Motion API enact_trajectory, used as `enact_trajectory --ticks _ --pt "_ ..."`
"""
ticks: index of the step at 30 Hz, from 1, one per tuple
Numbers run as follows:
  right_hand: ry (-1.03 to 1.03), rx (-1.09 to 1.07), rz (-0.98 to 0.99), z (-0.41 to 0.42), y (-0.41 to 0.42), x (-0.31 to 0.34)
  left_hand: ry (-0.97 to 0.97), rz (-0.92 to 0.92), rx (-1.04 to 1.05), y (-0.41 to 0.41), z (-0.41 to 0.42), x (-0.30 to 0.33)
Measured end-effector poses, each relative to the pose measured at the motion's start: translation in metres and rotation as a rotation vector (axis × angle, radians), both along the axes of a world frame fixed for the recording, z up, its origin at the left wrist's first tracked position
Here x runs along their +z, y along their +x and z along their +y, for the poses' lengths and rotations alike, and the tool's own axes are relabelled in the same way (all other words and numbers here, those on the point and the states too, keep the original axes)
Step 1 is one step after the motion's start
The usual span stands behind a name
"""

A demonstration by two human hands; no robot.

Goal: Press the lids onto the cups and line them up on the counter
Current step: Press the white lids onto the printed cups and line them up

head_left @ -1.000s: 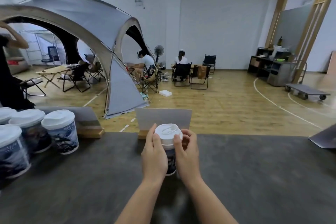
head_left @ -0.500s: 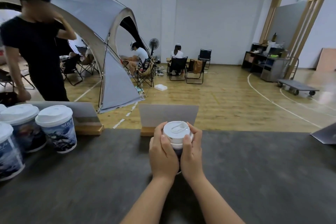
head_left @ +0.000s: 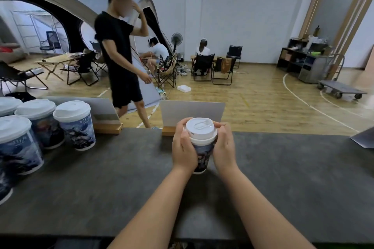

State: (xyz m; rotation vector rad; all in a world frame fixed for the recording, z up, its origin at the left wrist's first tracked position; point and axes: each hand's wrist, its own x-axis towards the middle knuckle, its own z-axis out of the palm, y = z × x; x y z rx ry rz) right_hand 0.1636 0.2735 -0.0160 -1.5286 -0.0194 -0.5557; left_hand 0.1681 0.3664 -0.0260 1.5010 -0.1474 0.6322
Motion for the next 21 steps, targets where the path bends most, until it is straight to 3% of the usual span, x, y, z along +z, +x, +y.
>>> enact_trajectory --ticks 3,5,8,11,14,21 --pt "-0.001 -0.032 0.03 -0.013 0.005 0.013 0.064 0.051 -0.082 0.006 0.012 0.006" --pt "-0.069 -0.037 0.034 -0.017 0.01 0.018 0.151 0.066 0.014 0.009 0.021 0.009" --pt "-0.122 0.034 0.059 -0.015 0.015 0.016 0.125 0.078 0.157 -0.002 0.019 0.018" --pt "-0.116 0.13 0.046 -0.01 0.013 0.013 0.121 0.124 0.044 -0.013 0.006 0.022" --pt "0.024 0.208 0.064 -0.004 0.009 0.013 0.153 0.118 0.005 -0.01 0.001 0.019" --pt "0.132 0.162 -0.039 0.008 0.008 -0.001 -0.087 0.019 0.041 -0.01 -0.013 0.014"
